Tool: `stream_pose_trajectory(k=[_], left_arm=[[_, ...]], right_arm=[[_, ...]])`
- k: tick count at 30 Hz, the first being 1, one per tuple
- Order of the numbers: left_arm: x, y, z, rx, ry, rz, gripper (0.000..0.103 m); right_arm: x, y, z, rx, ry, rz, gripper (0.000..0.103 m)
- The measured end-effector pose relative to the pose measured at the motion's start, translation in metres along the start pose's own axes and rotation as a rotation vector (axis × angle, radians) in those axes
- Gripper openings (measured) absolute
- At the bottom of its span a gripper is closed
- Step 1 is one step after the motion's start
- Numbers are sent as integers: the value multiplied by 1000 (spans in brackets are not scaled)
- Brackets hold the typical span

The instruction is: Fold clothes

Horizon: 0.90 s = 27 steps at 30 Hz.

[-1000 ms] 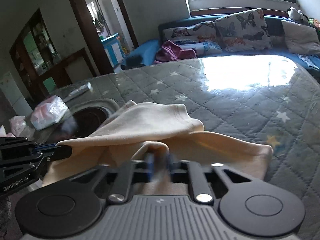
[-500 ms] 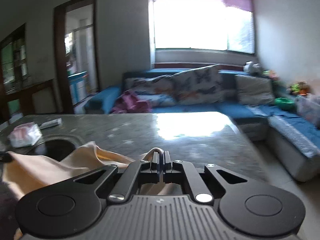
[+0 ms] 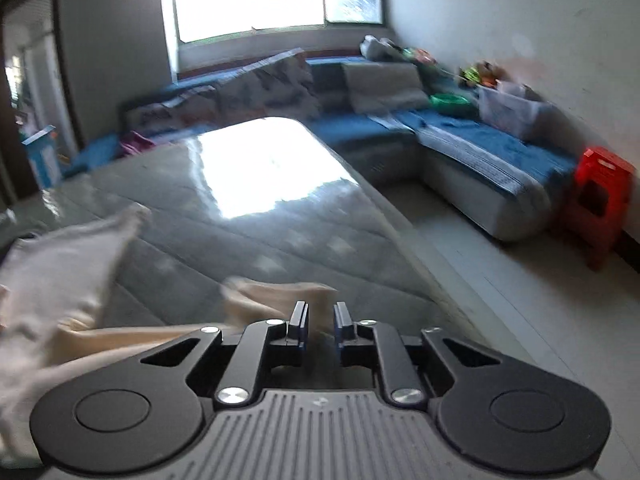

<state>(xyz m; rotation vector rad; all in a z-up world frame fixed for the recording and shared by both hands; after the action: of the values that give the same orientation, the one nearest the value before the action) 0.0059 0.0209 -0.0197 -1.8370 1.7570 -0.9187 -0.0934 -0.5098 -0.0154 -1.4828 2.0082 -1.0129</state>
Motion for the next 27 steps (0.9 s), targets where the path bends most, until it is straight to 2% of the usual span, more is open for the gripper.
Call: stream_pose_trajectory(k=[2, 5, 10, 12, 13, 16, 20, 27], left_arm=[[-1, 1, -2, -2, -3, 15, 9], [2, 4, -6, -5, 2, 41, 10], [11, -3, -15, 33, 0, 75, 35], [13, -7, -18, 47, 0, 84, 40], [14, -8, -20, 51, 1, 83, 44], [20, -12, -23, 61, 15, 91, 44], [34, -14, -24, 68, 52, 111, 44], [78, -5, -14, 39, 165, 172, 44]], right_arm=[[11, 7, 0, -17, 31, 2, 15], [5, 0, -7, 12, 4, -38, 24], [-20, -8, -13, 50, -57, -122, 54], [-38, -11, -10, 56, -84, -151, 55], [-44, -11, -7, 48, -84, -171, 59], [-61, -10, 3, 25, -80, -230, 61], [-50, -4, 12, 1, 13, -274, 61], [18, 5, -3, -9, 185, -146, 64]])
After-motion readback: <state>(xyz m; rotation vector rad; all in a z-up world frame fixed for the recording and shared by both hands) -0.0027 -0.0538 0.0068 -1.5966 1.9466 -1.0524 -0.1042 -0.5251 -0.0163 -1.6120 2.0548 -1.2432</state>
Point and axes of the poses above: each gripper's, at about its wrist camera, not at the fingertips, and z roughly the way its jaws point, x to its right, y to its underside, the point moved 9 cm from there along z, roughly the way its jaws point, and after that the axes turned 10 degrees about -z, right-handed, at the moved point
